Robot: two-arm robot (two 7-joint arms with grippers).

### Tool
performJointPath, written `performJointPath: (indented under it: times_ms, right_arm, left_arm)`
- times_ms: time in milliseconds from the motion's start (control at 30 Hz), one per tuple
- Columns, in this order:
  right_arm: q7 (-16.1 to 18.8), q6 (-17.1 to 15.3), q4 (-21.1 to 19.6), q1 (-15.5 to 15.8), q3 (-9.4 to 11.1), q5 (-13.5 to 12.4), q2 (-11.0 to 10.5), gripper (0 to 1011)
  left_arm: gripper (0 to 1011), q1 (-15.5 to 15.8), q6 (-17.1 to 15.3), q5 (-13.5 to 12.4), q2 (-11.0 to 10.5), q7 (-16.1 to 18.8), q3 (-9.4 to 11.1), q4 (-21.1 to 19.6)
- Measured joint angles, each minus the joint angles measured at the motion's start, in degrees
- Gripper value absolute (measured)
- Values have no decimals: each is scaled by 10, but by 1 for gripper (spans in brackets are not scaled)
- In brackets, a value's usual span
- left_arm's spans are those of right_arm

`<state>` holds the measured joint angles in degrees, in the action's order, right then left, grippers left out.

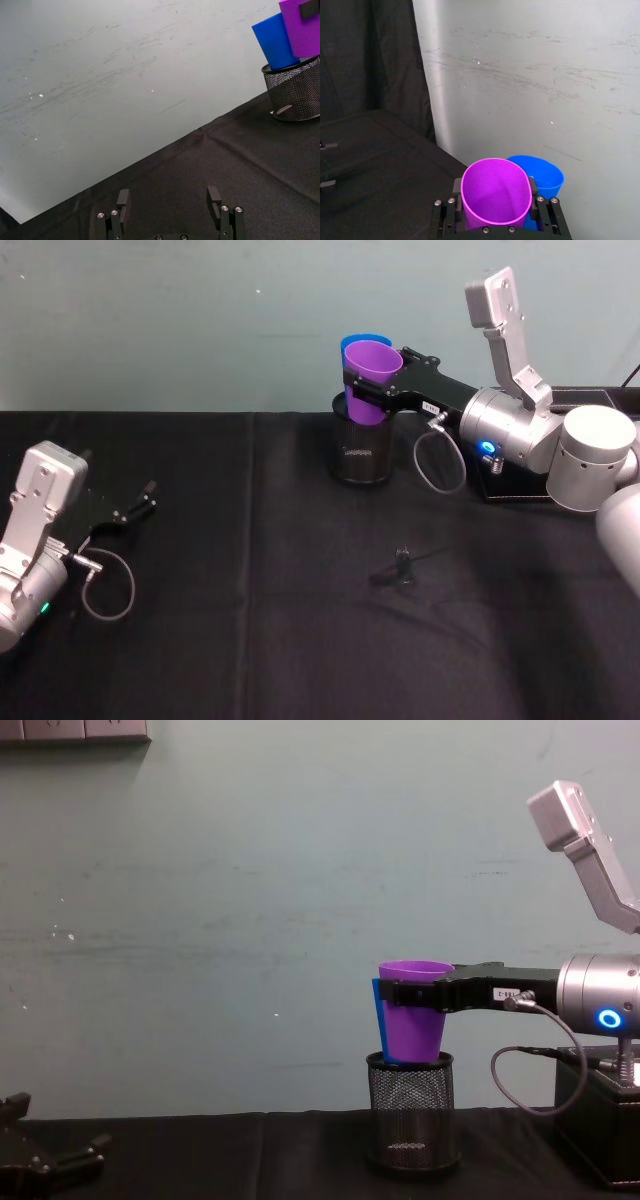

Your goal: Pick up one cup with a gripper and tap it against the other cup.

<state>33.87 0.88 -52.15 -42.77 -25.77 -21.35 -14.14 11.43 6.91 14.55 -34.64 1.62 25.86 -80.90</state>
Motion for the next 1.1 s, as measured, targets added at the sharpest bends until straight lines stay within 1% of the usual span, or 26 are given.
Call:
performJointPath:
  times_ms: [1100]
  right_arm:
    - [0,0,0,0,0,0,0,723]
  left_arm:
    - [1000,0,0,0,0,0,0,0]
